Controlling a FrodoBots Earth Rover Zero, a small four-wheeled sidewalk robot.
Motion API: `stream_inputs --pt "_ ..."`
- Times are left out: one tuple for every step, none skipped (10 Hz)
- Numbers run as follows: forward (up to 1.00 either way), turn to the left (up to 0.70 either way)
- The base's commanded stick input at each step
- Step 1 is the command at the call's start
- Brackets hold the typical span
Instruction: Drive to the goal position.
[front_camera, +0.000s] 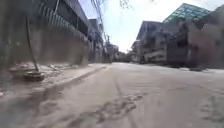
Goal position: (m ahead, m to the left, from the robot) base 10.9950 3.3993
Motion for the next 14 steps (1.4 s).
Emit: stream_inputs --pt "1.00 -0.05" --pt "1.00 0.00" --pt "1.00 -0.02" --pt "1.00 -0.02" --pt "1.00 -0.02" --pt "1.00 -0.02" --pt "1.00 -0.02" --pt "1.00 -0.02" --pt "1.00 -0.02" --pt "1.00 -0.02" --pt "1.00 -0.02" --pt "1.00 -0.02" --pt "1.00 -0.02" --pt "1.00 -0.02"
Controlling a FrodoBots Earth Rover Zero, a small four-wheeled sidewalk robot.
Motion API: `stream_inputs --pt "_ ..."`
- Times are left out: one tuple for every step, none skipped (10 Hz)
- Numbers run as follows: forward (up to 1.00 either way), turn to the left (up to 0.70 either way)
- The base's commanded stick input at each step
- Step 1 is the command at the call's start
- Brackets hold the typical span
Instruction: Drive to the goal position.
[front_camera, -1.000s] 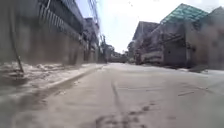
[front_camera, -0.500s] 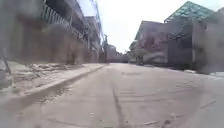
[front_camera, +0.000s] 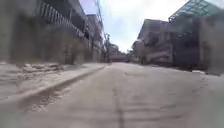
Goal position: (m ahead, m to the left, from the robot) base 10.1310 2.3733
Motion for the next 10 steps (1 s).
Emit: stream_inputs --pt "1.00 -0.02" --pt "1.00 -0.02" --pt "1.00 -0.02" --pt "1.00 -0.02" --pt "1.00 -0.11" --pt "1.00 -0.32" --pt "1.00 -0.40" --pt "1.00 -0.28" --pt "1.00 -0.15" --pt "1.00 -0.07"
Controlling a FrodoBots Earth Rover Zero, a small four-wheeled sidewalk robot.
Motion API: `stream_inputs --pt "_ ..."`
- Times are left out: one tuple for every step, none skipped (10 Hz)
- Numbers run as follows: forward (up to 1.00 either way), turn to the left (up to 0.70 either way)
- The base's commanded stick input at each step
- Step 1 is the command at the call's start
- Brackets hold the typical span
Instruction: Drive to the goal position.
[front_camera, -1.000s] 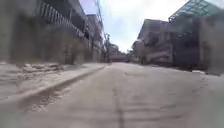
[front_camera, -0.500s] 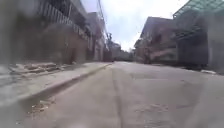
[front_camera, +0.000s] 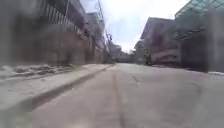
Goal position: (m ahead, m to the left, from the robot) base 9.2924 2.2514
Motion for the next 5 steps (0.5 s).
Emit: stream_inputs --pt "1.00 -0.03" --pt "1.00 -0.03" --pt "1.00 -0.03" --pt "1.00 -0.03" --pt "1.00 -0.03"
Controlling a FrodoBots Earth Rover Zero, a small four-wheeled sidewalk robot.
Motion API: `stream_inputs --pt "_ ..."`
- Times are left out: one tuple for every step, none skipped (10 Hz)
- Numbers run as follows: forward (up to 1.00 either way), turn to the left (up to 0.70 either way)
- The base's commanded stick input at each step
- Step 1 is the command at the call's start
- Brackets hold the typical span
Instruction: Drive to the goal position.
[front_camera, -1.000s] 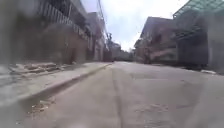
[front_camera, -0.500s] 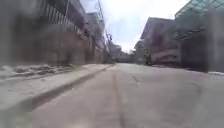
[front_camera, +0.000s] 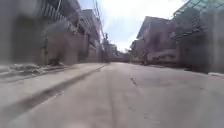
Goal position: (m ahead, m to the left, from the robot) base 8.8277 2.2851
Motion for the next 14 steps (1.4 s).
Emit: stream_inputs --pt "1.00 -0.03" --pt "1.00 -0.03" --pt "1.00 -0.03" --pt "1.00 -0.03" --pt "1.00 -0.03" --pt "1.00 -0.03" --pt "1.00 -0.03" --pt "1.00 -0.03" --pt "1.00 -0.17" --pt "1.00 -0.33" --pt "1.00 -0.37" --pt "1.00 -0.39" --pt "1.00 -0.39" --pt "1.00 -0.25"
